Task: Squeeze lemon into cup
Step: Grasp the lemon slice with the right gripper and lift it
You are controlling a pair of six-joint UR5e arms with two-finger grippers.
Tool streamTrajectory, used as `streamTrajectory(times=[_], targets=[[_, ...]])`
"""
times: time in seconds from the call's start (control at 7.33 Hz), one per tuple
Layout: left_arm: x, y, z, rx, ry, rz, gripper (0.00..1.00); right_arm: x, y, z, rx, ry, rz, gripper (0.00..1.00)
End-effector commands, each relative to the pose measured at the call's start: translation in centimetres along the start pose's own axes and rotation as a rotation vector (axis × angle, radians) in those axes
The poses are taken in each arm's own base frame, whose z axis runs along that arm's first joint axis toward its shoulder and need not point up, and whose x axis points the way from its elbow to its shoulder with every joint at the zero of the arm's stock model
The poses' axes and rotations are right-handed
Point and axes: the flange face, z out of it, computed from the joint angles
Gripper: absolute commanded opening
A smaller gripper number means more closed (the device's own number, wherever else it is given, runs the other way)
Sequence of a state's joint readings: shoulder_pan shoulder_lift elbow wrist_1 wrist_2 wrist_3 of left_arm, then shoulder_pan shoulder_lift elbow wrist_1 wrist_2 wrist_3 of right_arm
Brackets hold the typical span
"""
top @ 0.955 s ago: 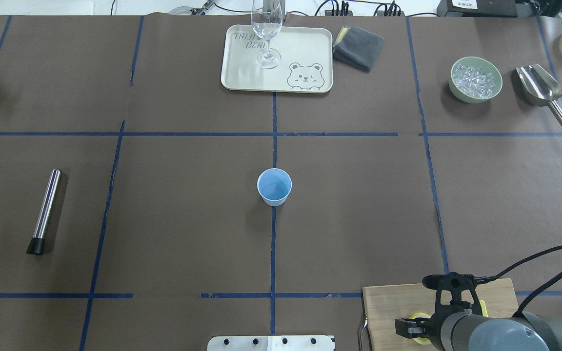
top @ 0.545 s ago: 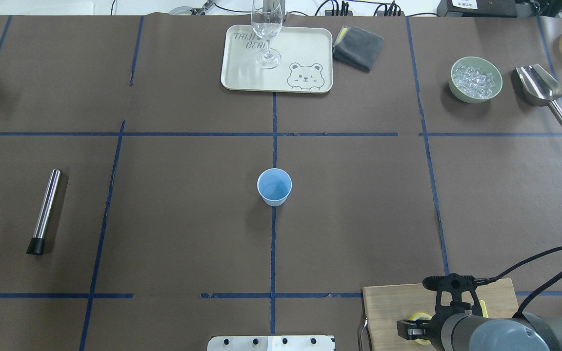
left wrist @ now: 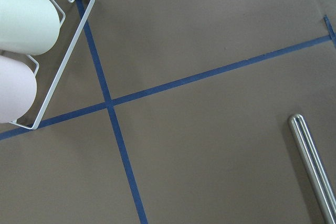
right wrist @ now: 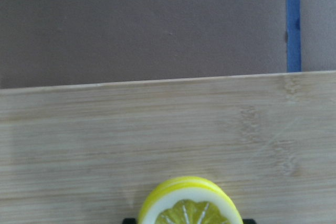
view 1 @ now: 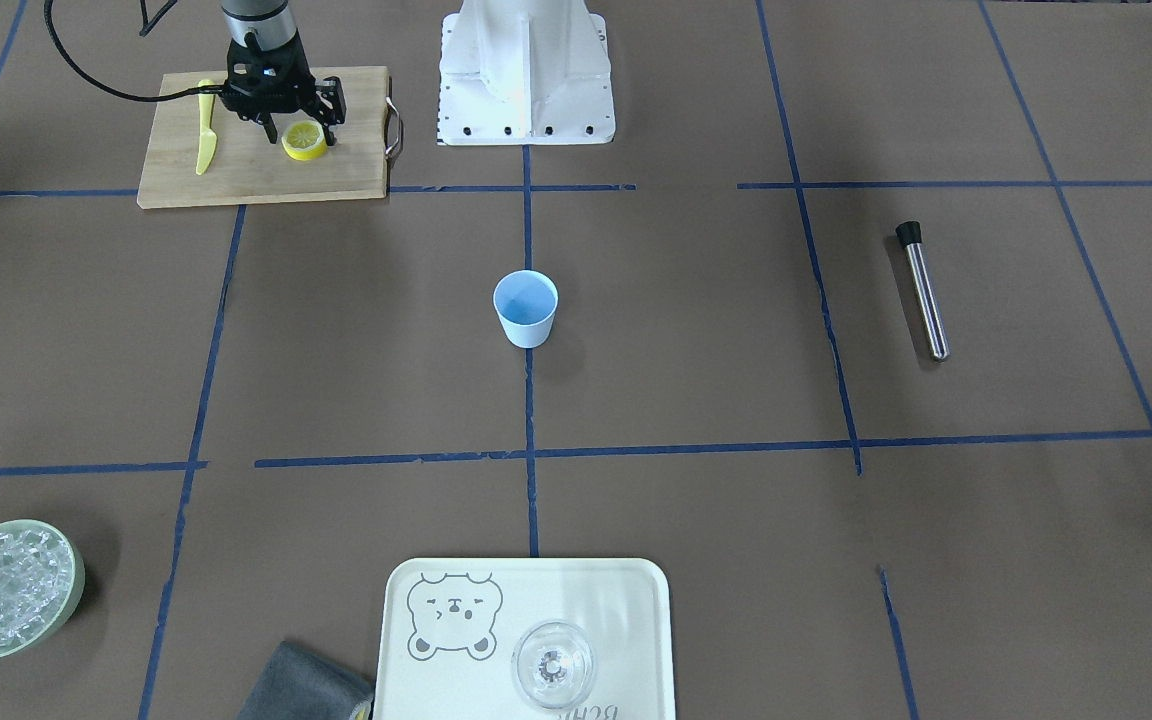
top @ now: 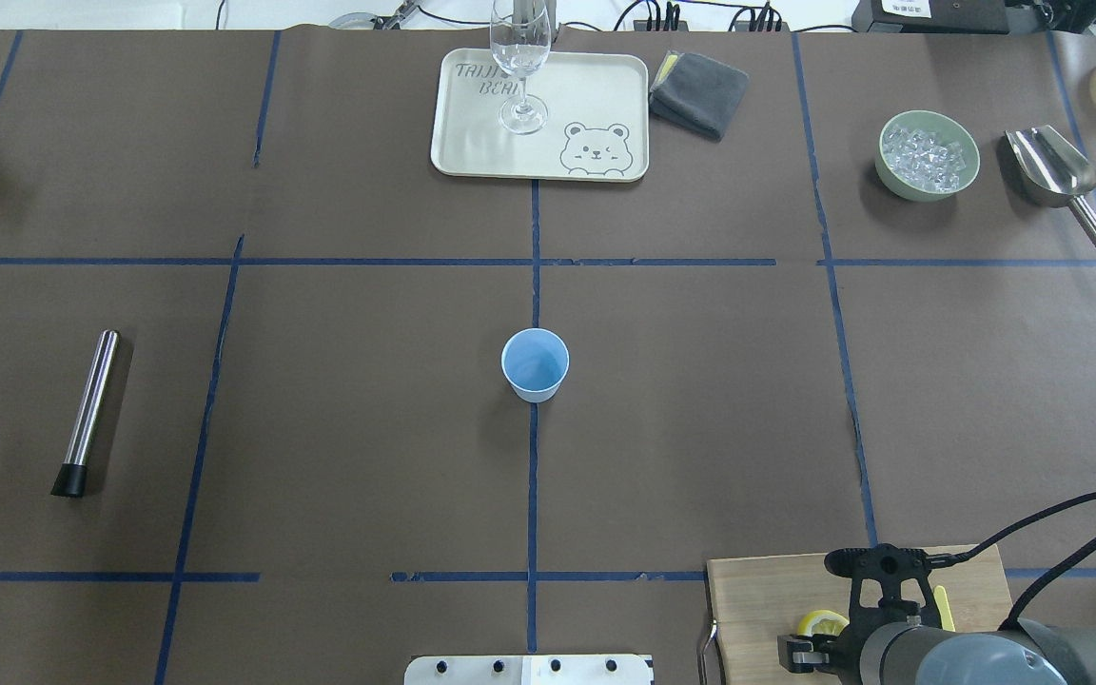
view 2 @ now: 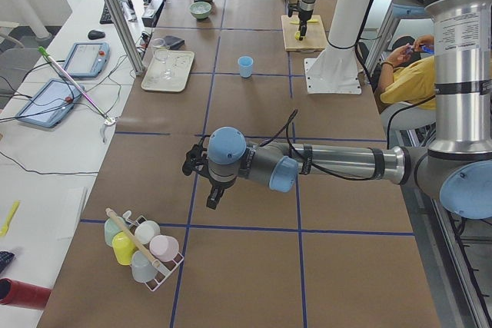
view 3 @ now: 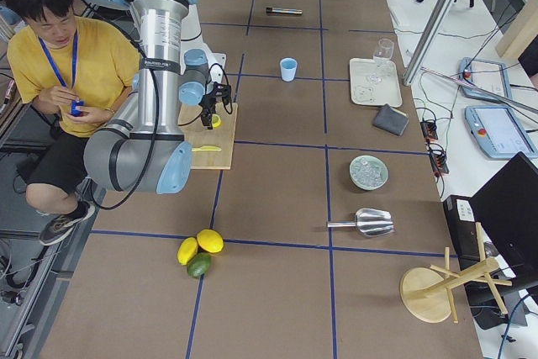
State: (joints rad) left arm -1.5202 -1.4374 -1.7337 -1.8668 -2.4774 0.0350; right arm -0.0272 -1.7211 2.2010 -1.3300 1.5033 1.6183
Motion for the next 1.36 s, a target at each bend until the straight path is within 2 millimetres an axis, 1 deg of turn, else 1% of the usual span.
streamTrajectory(times=[0.0,0.14,0.27,0.55,0.82,1.09,1.23], targets=[[0.0,0.0,0.0,0.001,0.000,0.001,1.00,-0.2,-0.1,-0.7,0.000,-0.012,0.003,0.51],[0.1,-0.1,-0.1,0.002,0.000,0.001,1.00,-0.2,-0.1,-0.8,0.002,-0.015,0.003,0.41],[0.1,-0.1,-0.1,0.002,0.000,0.001,1.00,-0.4,-0.2,-1.3,0.004,-0.025,0.005,0.36],[0.1,-0.1,-0.1,0.002,0.000,0.001,1.00,-0.1,-0.4,-2.4,0.005,-0.034,0.008,0.37],[0.3,-0.1,-0.2,0.005,0.000,-0.009,1.00,-0.1,-0.5,-2.9,0.009,-0.040,0.010,0.37],[0.3,-0.2,-0.3,0.006,0.001,-0.017,1.00,-0.2,-1.4,-4.6,0.022,-0.067,0.025,0.37],[0.3,-0.2,-0.3,0.007,-0.001,-0.018,1.00,-0.2,-1.8,-4.8,0.028,-0.070,0.032,0.37]])
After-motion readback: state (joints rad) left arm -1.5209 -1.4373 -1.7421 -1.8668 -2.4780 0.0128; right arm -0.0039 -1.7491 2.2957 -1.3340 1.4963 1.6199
